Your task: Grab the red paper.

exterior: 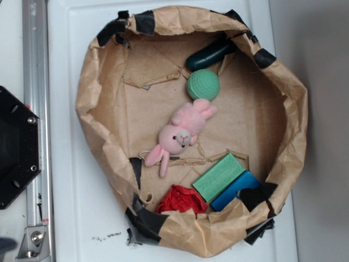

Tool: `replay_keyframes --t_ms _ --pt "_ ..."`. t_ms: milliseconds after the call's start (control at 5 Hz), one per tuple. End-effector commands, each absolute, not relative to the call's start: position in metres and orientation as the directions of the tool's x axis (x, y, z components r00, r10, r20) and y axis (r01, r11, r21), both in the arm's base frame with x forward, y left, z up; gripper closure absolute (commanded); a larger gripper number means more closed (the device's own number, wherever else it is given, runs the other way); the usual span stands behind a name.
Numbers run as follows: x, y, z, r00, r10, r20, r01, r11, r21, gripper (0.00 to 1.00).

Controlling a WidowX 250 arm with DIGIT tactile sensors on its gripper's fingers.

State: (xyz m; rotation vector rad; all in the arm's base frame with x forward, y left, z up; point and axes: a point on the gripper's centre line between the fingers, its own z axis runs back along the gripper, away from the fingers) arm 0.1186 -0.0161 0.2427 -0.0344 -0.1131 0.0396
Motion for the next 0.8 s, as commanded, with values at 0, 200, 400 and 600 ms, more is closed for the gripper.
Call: replay_keyframes --t_ms 0,200,400,600 --pt "0.119 -0.016 0.243 0.993 0.041 0.112 -0.038 0.999 -0.037 0.00" --pt "0.169 -0.015 0.217 0.954 0.291 0.074 -0.283 0.953 -0.107 0.00" --pt "0.217 -0.014 0.200 0.890 0.455 -0.013 -0.447 0.867 -0.220 0.00" --pt "0.266 -0.019 0.155 0.827 0.559 -0.053 -0.558 0.806 -0.200 0.00"
